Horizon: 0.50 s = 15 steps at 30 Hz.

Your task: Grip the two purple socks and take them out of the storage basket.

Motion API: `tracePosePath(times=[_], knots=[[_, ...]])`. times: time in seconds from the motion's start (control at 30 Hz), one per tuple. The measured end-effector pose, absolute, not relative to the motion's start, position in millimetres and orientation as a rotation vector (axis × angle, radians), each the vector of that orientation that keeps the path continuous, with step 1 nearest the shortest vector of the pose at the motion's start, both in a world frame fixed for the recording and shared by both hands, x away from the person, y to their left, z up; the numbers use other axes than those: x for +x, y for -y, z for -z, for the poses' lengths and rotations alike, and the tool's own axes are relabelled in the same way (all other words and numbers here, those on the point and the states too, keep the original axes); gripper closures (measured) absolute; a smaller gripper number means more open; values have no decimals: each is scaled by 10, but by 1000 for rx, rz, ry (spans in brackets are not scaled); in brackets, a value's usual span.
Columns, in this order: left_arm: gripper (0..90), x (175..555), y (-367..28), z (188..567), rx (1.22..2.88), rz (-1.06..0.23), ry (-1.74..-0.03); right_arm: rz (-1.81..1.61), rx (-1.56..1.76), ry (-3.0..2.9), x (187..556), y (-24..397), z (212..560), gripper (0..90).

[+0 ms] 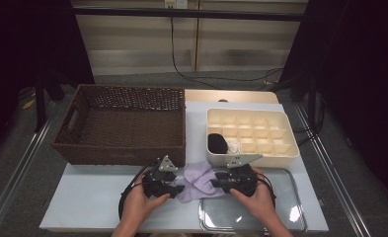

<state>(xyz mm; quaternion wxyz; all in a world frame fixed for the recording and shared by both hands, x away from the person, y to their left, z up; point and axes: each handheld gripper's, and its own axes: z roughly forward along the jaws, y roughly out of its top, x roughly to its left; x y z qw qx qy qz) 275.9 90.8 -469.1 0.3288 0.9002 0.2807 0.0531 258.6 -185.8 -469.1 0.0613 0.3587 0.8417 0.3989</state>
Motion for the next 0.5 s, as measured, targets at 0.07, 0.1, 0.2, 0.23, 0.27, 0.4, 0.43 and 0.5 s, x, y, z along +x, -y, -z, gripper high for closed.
tracePosePath(times=[0.07, 0.1, 0.2, 0.23, 0.27, 0.4, 0.43, 0.5], knots=[[568, 2754, -909, 4683, 2356, -138, -753, -1210, 1084, -2558, 2582, 1856, 4699, 720], [596, 2758, -917, 4684, 2356, -142, -751, -1215, 1081, -2563, 2579, 1856, 4699, 749], [671, 2765, -933, 4677, 2354, -123, -767, -1222, 1082, -2577, 2586, 1864, 4704, 826], [684, 2764, -936, 4676, 2362, -131, -761, -1216, 1092, -2582, 2582, 1866, 4700, 852], [694, 2763, -936, 4674, 2367, -131, -758, -1215, 1089, -2591, 2585, 1868, 4701, 866], [740, 2765, -940, 4672, 2365, -126, -763, -1210, 1111, -2593, 2592, 1893, 4708, 899], [748, 2770, -947, 4668, 2375, -123, -754, -1205, 1110, -2597, 2593, 1901, 4709, 899], [760, 2765, -943, 4669, 2370, -122, -761, -1179, 1105, -2600, 2589, 1919, 4712, 900]])
